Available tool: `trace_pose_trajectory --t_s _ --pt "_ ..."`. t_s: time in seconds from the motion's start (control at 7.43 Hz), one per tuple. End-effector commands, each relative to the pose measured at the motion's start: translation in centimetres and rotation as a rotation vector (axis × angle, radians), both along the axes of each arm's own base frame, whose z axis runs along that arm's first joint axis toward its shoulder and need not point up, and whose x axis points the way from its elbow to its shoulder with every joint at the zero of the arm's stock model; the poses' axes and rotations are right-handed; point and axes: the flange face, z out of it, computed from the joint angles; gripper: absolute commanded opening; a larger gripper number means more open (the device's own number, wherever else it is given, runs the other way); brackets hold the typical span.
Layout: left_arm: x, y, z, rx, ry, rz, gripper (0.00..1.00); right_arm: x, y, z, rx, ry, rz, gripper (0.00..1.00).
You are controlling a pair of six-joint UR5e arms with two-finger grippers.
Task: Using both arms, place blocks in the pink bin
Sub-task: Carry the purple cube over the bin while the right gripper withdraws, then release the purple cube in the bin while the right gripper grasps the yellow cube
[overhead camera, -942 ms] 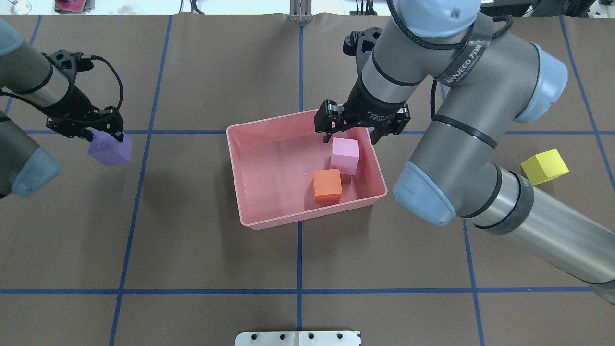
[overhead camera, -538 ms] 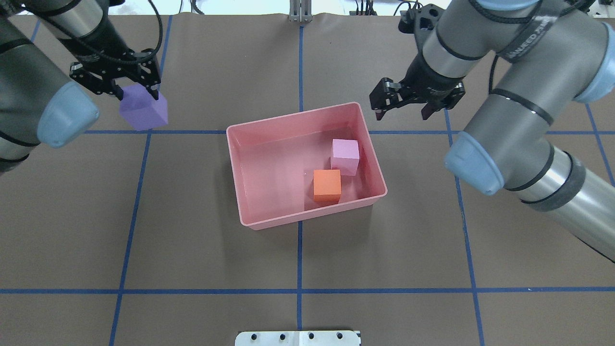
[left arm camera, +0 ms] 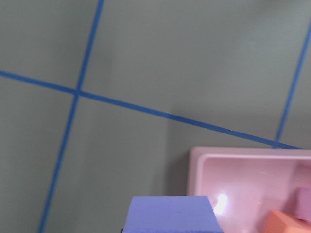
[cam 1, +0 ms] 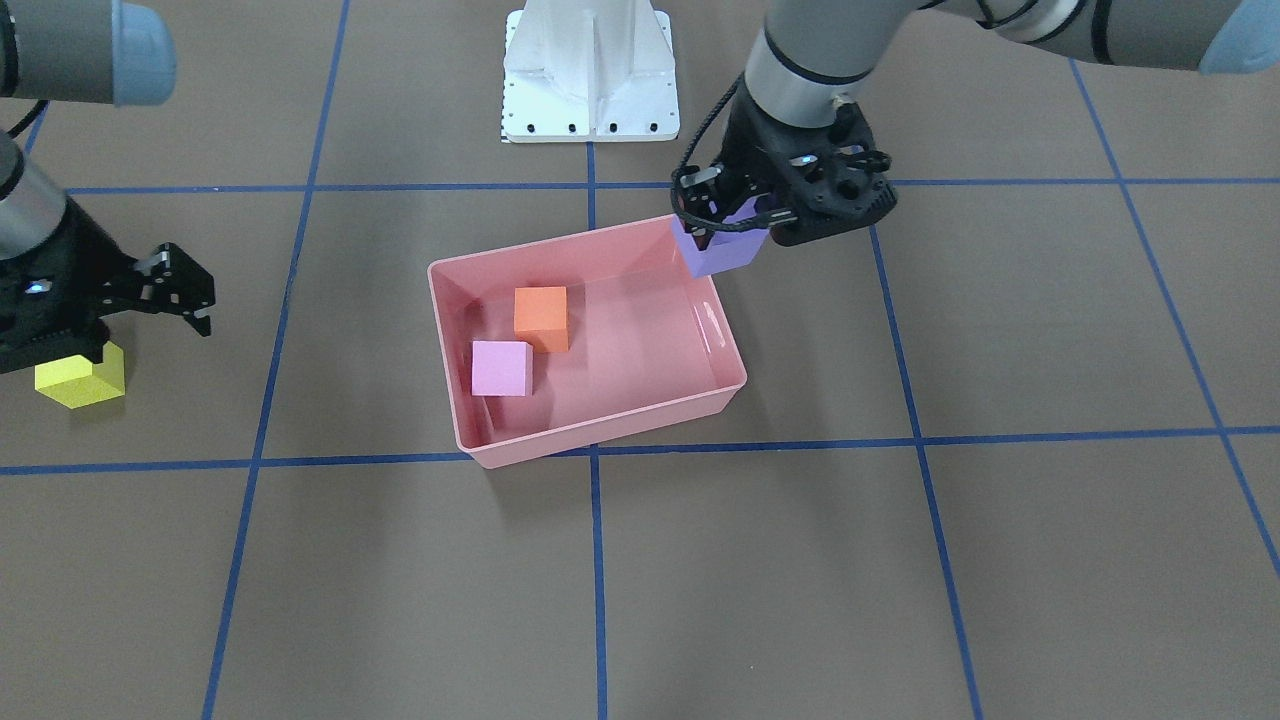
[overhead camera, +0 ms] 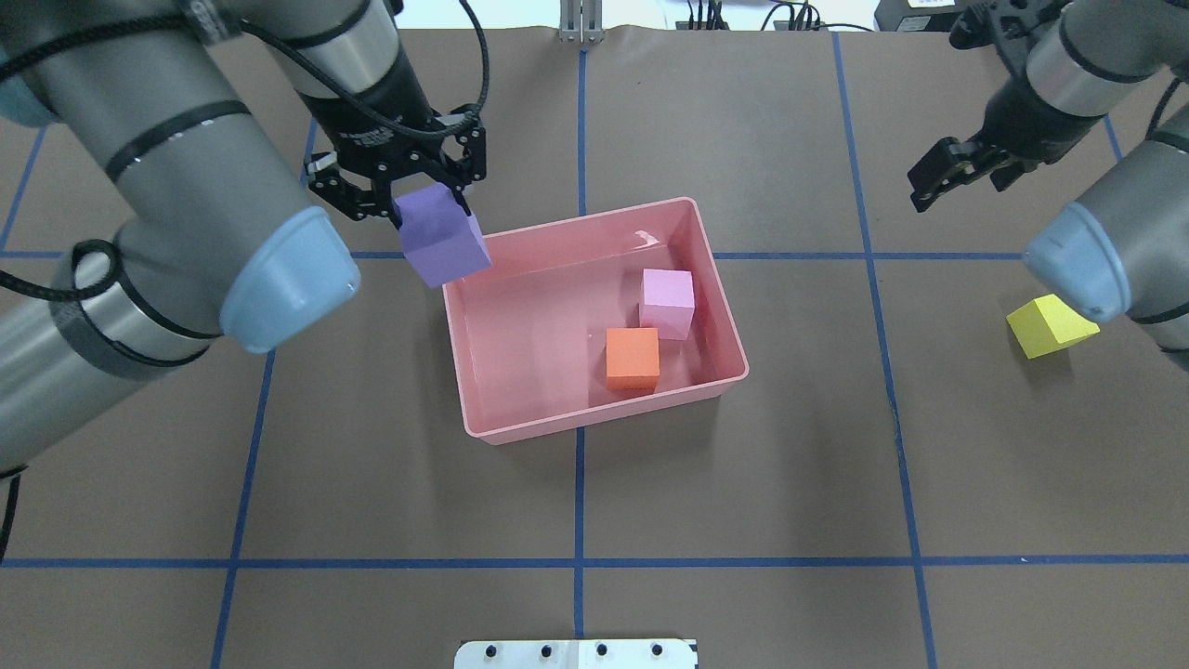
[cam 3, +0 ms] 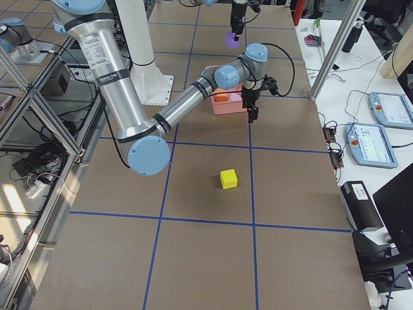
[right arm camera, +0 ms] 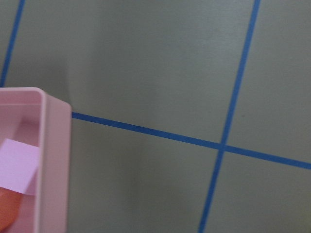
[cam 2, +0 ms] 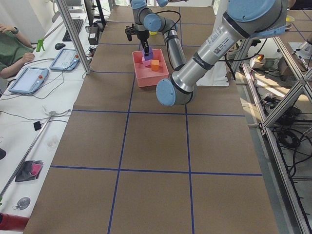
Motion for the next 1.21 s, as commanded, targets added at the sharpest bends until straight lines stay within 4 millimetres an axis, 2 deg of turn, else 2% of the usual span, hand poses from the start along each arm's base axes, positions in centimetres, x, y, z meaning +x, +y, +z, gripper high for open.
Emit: trace_pose_trajectory --t_s 0.0,0.13,0.27,0.4,0.67,0.81,1.08 --pt "6.2 0.6 0.7 0.022 -0.021 -0.034 0.00 5.7 -1.0 6.8 -0.027 0.017 -0.035 0.99" --pt "7.3 0.0 1.4 0.025 -0.020 -0.035 0.00 5.5 -1.2 9.5 -0.070 0.034 -0.045 0.99" --pt "8.4 -0.4 2.1 0.019 -0.021 -0.036 0.00 5.5 -1.6 11.3 -0.043 0.053 -0.107 0.99" --pt "8.9 -1.0 2.7 0.029 -0.026 -0.044 0.00 5.4 -1.9 13.1 -0.042 0.073 -0.144 0.99" --pt "9.3 -1.4 3.0 0.041 -0.021 -0.045 0.00 5.5 -1.6 18.8 -0.068 0.105 -0.151 0.99" --pt "9.3 -1.4 3.1 0.041 -0.023 -0.043 0.00 4.8 -1.3 20.9 -0.072 0.102 -0.157 0.99" --pt "9.3 -1.4 3.2 0.041 -0.023 -0.043 0.00 3.7 -0.3 21.6 -0.085 0.096 -0.177 1.00"
